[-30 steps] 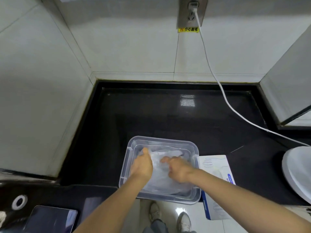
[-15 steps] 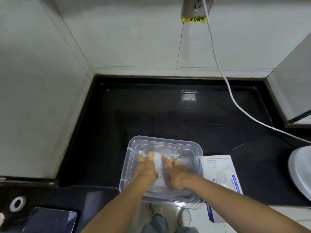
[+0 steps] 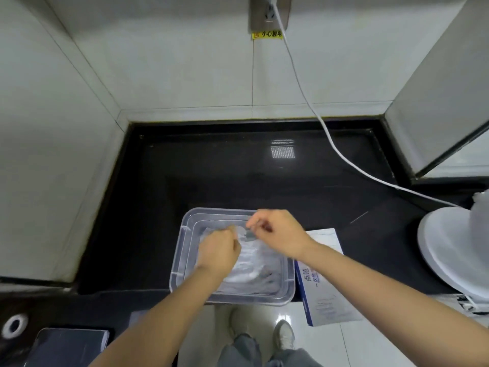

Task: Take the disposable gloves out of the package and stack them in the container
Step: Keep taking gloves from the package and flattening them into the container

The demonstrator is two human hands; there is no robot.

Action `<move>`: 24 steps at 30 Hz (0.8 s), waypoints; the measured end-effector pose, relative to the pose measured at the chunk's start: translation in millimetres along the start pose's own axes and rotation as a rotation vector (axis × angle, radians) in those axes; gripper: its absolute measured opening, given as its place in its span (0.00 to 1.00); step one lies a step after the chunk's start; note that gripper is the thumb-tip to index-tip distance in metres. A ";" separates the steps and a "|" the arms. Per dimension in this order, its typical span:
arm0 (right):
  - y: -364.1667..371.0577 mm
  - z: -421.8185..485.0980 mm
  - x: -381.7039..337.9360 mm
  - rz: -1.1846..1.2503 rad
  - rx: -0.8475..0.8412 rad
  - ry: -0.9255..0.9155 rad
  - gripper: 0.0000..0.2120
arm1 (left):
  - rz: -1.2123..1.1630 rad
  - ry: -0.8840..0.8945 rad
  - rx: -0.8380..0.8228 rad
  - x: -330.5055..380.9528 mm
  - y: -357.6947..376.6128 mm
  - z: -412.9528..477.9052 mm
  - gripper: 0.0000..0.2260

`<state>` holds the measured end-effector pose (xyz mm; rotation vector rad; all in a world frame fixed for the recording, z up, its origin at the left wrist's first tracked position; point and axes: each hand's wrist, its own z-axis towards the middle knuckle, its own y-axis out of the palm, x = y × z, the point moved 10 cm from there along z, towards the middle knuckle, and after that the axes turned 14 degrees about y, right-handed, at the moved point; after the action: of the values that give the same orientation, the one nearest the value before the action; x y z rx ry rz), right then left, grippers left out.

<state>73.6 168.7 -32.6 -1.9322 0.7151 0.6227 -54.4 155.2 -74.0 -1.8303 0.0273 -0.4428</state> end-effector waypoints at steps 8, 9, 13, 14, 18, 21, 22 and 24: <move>-53.0 -47.0 117.9 -0.530 0.011 0.296 0.10 | -0.282 0.299 0.130 145.5 -28.4 3.0 0.05; -45.2 -55.6 130.7 -0.643 -0.049 0.321 0.13 | -0.296 0.332 0.089 163.4 -19.0 1.7 0.06; -34.4 -69.4 151.1 -0.675 0.003 0.351 0.14 | -0.373 0.284 -0.109 197.6 28.0 -0.6 0.10; -34.7 -70.0 152.5 -0.661 0.042 0.338 0.13 | -0.376 0.245 -0.166 199.5 41.1 -1.7 0.11; -40.8 -69.2 156.3 -0.623 0.152 0.282 0.09 | -0.232 0.162 -0.317 196.0 75.3 -8.0 0.18; -43.8 -64.5 166.6 -0.443 0.147 0.283 0.10 | -0.231 0.147 -0.334 192.5 82.6 -7.5 0.24; -43.6 -64.8 171.3 -0.327 0.117 0.289 0.10 | -0.229 0.144 -0.347 192.0 85.0 -7.8 0.26; -44.3 -68.9 176.3 -0.053 0.050 0.295 0.13 | -0.218 0.143 -0.360 191.2 87.8 -8.4 0.30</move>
<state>236.7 84.7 -97.0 -2.0111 0.8505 0.2862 138.3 74.2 -99.2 -2.1613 0.0055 -0.7613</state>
